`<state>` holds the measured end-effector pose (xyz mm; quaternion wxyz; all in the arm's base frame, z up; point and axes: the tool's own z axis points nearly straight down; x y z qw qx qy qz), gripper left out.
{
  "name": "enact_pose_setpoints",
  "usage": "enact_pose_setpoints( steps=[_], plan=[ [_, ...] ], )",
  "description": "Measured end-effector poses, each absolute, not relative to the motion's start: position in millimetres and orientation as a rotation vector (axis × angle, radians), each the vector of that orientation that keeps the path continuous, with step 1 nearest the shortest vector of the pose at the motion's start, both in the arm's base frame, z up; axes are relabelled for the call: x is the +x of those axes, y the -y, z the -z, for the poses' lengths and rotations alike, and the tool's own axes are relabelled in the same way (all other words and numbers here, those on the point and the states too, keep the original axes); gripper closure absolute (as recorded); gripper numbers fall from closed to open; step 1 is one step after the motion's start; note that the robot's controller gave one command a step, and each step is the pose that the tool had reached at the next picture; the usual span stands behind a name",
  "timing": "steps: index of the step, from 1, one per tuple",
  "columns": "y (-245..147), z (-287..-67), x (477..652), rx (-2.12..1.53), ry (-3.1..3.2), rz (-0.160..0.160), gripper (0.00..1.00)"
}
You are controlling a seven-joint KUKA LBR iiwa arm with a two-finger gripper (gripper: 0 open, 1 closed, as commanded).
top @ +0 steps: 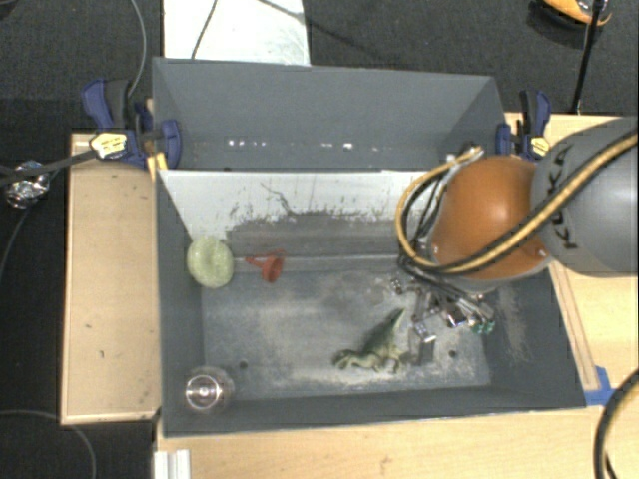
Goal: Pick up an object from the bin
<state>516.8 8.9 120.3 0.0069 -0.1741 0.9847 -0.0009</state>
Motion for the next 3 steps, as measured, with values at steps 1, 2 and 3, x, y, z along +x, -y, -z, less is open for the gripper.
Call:
enact_pose_setpoints(
  steps=[1, 2, 3],
  plan=[
    [-3.9, -77.9, 522.1, -0.613, -3.085, -0.001, 0.00],
    [-13.6, -72.5, 522.6, -0.661, -3.062, 0.007, 1.00],
    [-13.6, -72.5, 522.6, -0.661, -3.062, 0.007, 1.00]
  ],
)
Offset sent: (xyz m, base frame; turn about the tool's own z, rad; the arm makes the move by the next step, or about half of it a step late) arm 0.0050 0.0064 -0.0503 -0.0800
